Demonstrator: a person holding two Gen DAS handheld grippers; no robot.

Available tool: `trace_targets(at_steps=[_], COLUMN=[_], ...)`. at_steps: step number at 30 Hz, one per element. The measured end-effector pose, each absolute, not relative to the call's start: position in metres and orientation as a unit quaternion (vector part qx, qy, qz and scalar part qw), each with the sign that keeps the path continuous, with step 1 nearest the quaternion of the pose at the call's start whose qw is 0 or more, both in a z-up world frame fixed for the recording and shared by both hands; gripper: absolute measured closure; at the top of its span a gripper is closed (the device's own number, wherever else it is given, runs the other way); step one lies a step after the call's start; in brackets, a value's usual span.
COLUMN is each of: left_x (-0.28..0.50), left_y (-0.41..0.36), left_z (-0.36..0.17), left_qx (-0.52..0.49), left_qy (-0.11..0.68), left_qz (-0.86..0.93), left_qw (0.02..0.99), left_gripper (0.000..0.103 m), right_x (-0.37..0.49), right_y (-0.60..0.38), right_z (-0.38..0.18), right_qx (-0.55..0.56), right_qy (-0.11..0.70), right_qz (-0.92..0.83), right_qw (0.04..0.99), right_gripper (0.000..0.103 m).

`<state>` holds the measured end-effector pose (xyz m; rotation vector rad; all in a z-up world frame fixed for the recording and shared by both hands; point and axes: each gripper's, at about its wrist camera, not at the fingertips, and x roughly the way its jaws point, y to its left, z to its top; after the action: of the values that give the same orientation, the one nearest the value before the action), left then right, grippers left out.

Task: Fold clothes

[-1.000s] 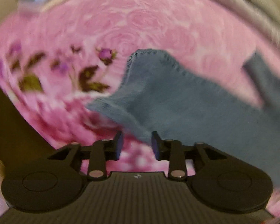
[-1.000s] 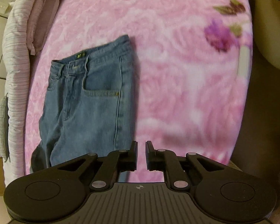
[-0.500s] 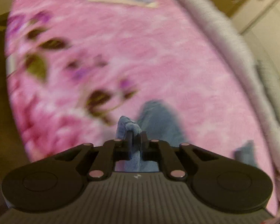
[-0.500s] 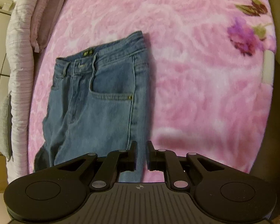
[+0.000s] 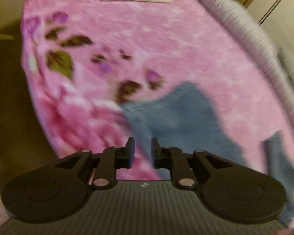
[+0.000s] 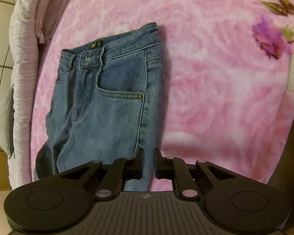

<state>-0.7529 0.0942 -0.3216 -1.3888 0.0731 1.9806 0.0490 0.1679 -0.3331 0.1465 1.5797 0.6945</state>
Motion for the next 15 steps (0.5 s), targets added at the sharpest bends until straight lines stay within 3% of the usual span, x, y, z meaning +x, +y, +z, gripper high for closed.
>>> trace_targets(at_steps=[2, 9, 15], left_x=[-0.745, -0.735, -0.733], left_y=[0.097, 0.101, 0.113], left_z=[-0.324, -0.353, -0.355], left_qx=[-0.551, -0.585, -0.57], left_qy=[0.0, 0.004, 0.026], left_qz=[0.754, 0.757, 0.762], left_qw=[0.358, 0.291, 0.306], left_gripper=[0.074, 0.073, 0.071], right_x=[0.054, 0.075, 0.091], right_y=[0.164, 0.149, 0.147], right_z=[-0.332, -0.342, -0.351], right_qx=[0.065, 0.153, 0.184], right_qy=[0.69, 0.694, 0.679], right_qz=[0.306, 0.288, 0.286], right_qw=[0.653, 0.642, 0.651], right_gripper=[0.091, 0.091, 0.091])
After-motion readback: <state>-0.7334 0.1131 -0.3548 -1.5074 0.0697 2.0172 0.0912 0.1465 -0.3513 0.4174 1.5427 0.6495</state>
